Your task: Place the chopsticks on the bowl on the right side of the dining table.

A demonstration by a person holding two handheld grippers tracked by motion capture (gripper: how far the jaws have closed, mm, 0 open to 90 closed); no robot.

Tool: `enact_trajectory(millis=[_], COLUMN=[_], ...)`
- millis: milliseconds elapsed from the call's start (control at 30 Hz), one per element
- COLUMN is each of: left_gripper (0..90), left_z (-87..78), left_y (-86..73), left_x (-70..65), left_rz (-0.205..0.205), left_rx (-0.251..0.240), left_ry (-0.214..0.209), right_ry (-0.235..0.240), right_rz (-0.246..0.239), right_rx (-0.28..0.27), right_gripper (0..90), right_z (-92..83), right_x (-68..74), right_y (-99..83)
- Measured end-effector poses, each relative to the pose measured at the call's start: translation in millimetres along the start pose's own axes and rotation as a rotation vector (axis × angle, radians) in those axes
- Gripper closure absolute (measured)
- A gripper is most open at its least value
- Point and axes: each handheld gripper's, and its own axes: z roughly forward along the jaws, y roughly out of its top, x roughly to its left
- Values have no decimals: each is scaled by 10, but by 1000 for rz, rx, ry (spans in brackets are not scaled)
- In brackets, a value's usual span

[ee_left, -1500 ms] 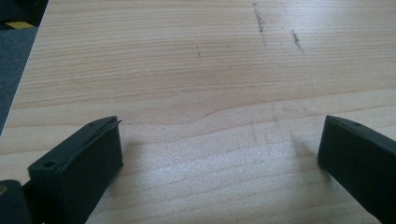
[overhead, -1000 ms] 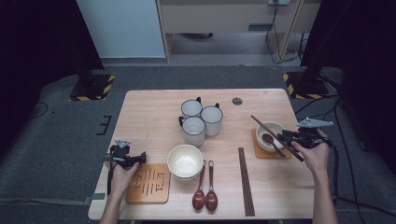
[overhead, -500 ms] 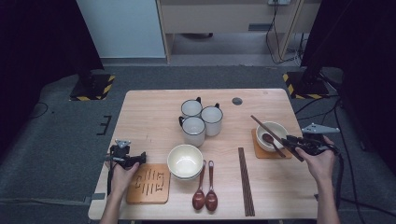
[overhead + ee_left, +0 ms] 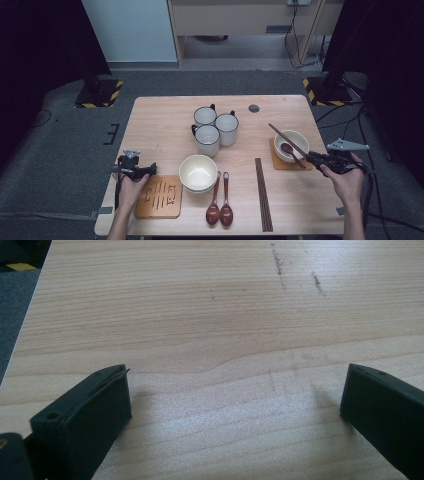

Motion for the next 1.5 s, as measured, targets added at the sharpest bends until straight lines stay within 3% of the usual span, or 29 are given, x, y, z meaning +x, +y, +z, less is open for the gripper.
enact_trajectory(millis=[133,633,733,1500], left_gripper=[0,0,0,0], left_z=[0,0,0,0], left_y=[0,0,0,0], left_x=[0,0,0,0], left_rz=[0,0,0,0], left_rx=[0,0,0,0], left_ry=[0,0,0,0], right_ry=[-7,4,-7,-56], right_rz=[21,9,25,51], right_rx=[9,80,93,86], right_gripper=[780,813,810,778], right_z=[-25,44,63,83], right_x=[-7,-37,-48,-137], right_y=[-37,-110,-131,-181])
